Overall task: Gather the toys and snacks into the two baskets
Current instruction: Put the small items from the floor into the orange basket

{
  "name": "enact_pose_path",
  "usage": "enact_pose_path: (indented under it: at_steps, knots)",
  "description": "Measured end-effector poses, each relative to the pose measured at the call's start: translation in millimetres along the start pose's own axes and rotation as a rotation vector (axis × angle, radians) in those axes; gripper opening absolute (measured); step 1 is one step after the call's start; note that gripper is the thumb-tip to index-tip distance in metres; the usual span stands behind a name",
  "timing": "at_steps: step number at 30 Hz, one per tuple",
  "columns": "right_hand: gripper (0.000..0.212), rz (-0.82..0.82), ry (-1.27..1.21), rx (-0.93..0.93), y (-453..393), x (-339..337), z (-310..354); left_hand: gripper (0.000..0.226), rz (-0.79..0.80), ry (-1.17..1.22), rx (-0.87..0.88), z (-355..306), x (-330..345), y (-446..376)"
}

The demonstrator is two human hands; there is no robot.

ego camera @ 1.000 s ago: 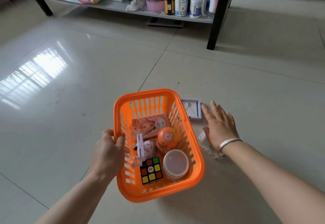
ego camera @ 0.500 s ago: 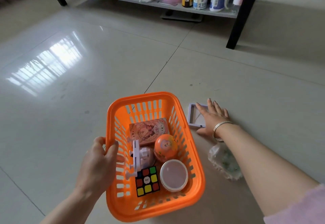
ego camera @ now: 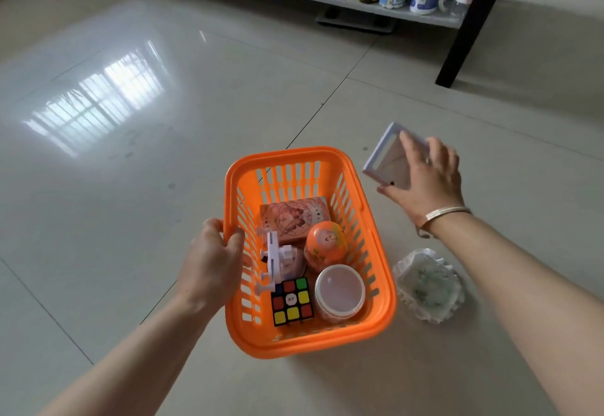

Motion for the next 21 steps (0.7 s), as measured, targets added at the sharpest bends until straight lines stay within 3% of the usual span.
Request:
enact_pose_path:
  at_steps: [4,9,15,18,21]
  knots:
    - [0.086,-0.073,-0.152,-0.180,5,-52,71,0.018,0.003,-0.020,0.024,-1,-1,0]
    - [0.070,0.244,-0.035,-0.440,39,-31,154,0.017,0.011,-0.037,0.043,1,-3,-3]
    - [0.058,0.451,-0.009,-0.388,52,20,178,0.019,0.022,-0.063,0.067,10,0,-14]
    - [0.053,0.477,0.058,-0.346,46,29,175,0.016,0.032,-0.076,0.076,11,3,-16]
    - [0.032,0.418,0.150,-0.318,43,33,168,0.015,0.020,-0.088,0.083,12,5,-17]
Point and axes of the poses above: each hand's wrist, its own y-axis away from the middle knuckle, its own x-axis out of the palm, z = x × y, the point moved 7 cm from there along -y, towards the middle knuckle, and after that the axes turned 10 degrees about -z, right-handed, at the moved point
